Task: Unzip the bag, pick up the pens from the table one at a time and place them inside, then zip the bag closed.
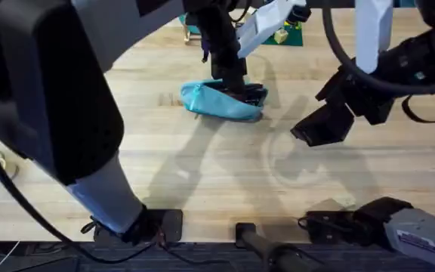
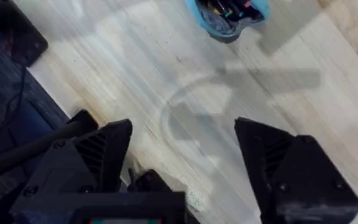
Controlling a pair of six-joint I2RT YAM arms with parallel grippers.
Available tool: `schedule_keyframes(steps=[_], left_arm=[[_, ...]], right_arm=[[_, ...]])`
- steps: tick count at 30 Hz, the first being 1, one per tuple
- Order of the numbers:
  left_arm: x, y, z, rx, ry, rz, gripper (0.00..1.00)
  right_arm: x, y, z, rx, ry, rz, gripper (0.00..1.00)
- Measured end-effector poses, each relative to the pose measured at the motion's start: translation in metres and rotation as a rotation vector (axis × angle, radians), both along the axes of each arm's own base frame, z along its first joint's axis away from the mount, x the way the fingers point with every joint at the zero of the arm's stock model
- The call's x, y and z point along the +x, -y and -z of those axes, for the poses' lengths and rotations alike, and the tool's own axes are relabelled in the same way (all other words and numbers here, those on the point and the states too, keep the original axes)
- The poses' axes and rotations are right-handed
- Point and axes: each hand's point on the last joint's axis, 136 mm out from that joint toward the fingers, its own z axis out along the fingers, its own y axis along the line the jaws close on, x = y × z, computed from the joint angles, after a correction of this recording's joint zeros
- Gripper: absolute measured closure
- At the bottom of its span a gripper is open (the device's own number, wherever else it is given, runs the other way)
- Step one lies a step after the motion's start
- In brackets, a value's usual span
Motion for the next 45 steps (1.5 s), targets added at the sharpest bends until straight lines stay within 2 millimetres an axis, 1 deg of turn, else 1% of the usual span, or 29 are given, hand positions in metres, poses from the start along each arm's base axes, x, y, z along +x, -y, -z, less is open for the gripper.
schedule_keyframes(steps=[11, 23, 24, 25, 26, 30, 31, 33, 39, 45], left_arm=[[-0.0039, -0.0021, 0.0006, 0.009, -0.017, 0.0, 0.961], [-0.0029, -0.0039, 0.0013, 0.02, -0.011, -0.002, 0.96], [-0.0027, -0.0042, 0.0014, 0.022, -0.01, -0.001, 0.943], [-0.0025, -0.0042, 0.0015, 0.022, -0.008, 0.001, 0.87], [-0.0027, -0.0043, 0.0015, 0.023, -0.009, 0.0, 0.731], [-0.0026, -0.0043, 0.0015, 0.023, -0.008, 0.001, 0.091], [-0.0027, -0.0042, 0.0015, 0.023, -0.009, -0.001, 0.035], [-0.0026, -0.0043, 0.0015, 0.023, -0.008, 0.0, 0.008], [-0.0024, -0.004, 0.0014, 0.022, -0.007, 0.001, 0.006], [0.0022, -0.0023, 0.0009, 0.015, 0.012, -0.001, 0.007]], right_arm=[[0.0, 0.0, 0.0, 0.0, 0.0, 0.0, 0.004], [0.0, 0.0, 0.0, 0.0, 0.0, 0.0, 0.004], [0.0, 0.0, 0.0, 0.0, 0.0, 0.0, 0.004], [0.0, 0.0, 0.0, 0.0, 0.0, 0.0, 0.004], [0.0, 0.0, 0.0, 0.0, 0.0, 0.0, 0.004], [0.0, 0.0, 0.0, 0.0, 0.0, 0.0, 0.004], [0.0, 0.0, 0.0, 0.0, 0.0, 0.0, 0.004], [0.0, 0.0001, 0.0, 0.0, 0.0, 0.0, 0.004], [0.0, 0.0, 0.0, 0.0, 0.0, 0.0, 0.004], [0.0, 0.0001, -0.0001, 0.0, 0.001, 0.0, 0.004]])
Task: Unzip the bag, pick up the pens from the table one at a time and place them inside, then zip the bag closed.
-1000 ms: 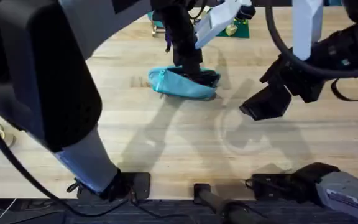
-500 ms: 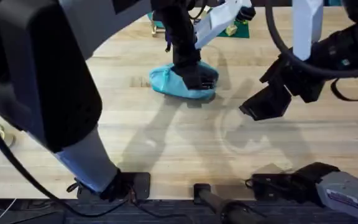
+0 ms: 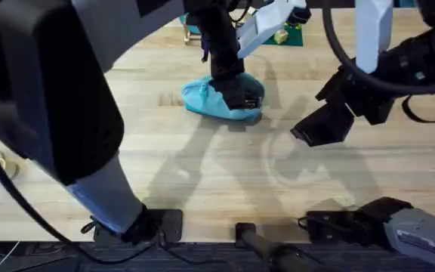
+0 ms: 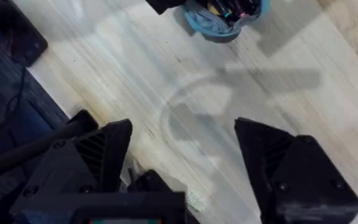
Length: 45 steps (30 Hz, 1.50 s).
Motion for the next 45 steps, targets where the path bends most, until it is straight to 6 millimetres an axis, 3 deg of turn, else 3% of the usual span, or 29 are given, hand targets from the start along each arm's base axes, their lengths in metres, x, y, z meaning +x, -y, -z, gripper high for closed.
schedule_keyframes(steps=[7, 13, 21, 25, 30, 35, 39, 45], left_arm=[[0.006, 0.0, -0.004, 0.009, 0.026, -0.012, 0.006], [0.027, 0.005, -0.03, -0.002, 0.11, -0.054, 0.006], [0.027, 0.002, -0.047, -0.008, 0.118, -0.098, 0.005], [0.024, -0.006, -0.075, -0.04, 0.173, -0.118, 0.006], [0.012, -0.031, -0.134, -0.101, 0.29, -0.167, 0.005], [0.0, -0.055, -0.177, -0.149, 0.389, -0.224, 0.007], [-0.009, -0.069, -0.195, -0.168, 0.419, -0.268, 0.007], [-0.02, -0.093, -0.204, -0.164, 0.418, -0.336, 0.006]], right_arm=[[0.0, 0.0, 0.0, 0.0, 0.0, 0.0, 0.004], [0.0, 0.0, 0.0, 0.0, 0.0, 0.0, 0.004], [0.0, 0.0, 0.0, 0.0, -0.001, 0.0, 0.004], [0.0, 0.0, 0.0, 0.0, 0.0, 0.0, 0.004], [0.0, 0.0, 0.0, 0.0, 0.0, 0.0, 0.004], [0.0, 0.0, 0.0, 0.0, -0.001, 0.0, 0.003], [0.0, 0.0, 0.0, 0.0, 0.0, 0.0, 0.004], [0.0, 0.0, 0.0, 0.0, 0.0, 0.0, 0.004]])
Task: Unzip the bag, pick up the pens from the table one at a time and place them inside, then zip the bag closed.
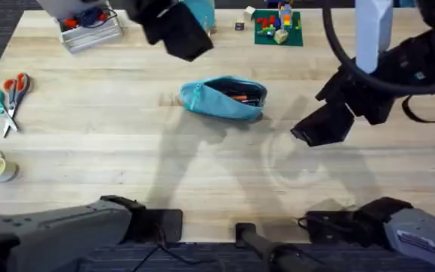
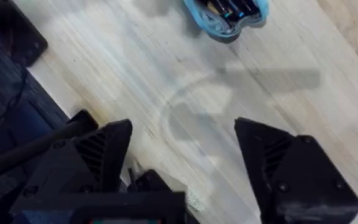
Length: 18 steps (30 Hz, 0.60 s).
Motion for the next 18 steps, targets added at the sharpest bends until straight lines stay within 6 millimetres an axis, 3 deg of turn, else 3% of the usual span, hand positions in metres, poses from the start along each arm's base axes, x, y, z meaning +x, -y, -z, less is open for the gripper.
schedule_keyframes(steps=[8, 18], left_arm=[[-0.007, -0.033, -0.002, -0.046, 0.01, -0.09, 0.006], [-0.019, -0.07, 0.047, -0.061, 0.047, -0.206, 0.007]], right_arm=[[0.0, 0.0, 0.0, 0.0, 0.0, 0.0, 0.004], [0.0, 0.0, 0.0, 0.0, 0.0, 0.0, 0.004]])
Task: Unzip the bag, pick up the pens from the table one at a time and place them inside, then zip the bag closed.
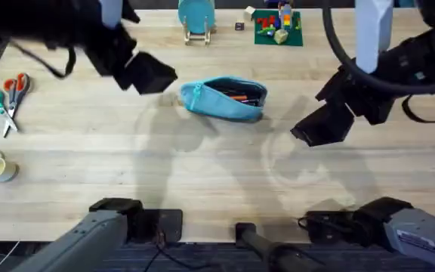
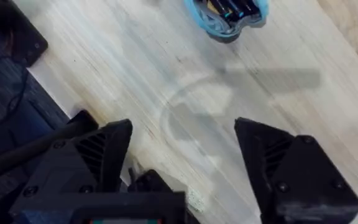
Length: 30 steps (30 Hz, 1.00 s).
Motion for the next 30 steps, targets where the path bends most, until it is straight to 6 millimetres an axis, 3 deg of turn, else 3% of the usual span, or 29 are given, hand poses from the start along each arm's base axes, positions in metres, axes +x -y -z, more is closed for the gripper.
schedule_keyframes(steps=[8, 12, 14, 15, 19, 30], left_arm=[[-0.013, -0.022, 0.02, -0.008, 0.079, -0.079, 0.007], [-0.016, -0.024, 0.034, -0.019, 0.053, -0.085, 0.006], [-0.016, -0.023, 0.039, -0.024, 0.043, -0.081, 0.059], [-0.016, -0.022, 0.039, -0.027, 0.042, -0.078, 0.087], [-0.011, -0.021, 0.035, -0.034, 0.068, -0.072, 0.009], [-0.016, -0.021, 0.039, -0.034, 0.043, -0.072, 0.008]], right_arm=[[0.0, 0.0, 0.0, 0.0, 0.0, 0.0, 0.004], [0.0, 0.0, 0.0, 0.0, 0.0, 0.0, 0.004], [0.0, 0.0, 0.0, 0.0, 0.0, 0.0, 0.005], [0.0, 0.0, 0.0, 0.0, 0.0, 0.0, 0.004], [0.0, 0.0, 0.0, 0.0, 0.0, 0.0, 0.004], [0.0, 0.0, 0.0, 0.0, 0.0, 0.0, 0.004]])
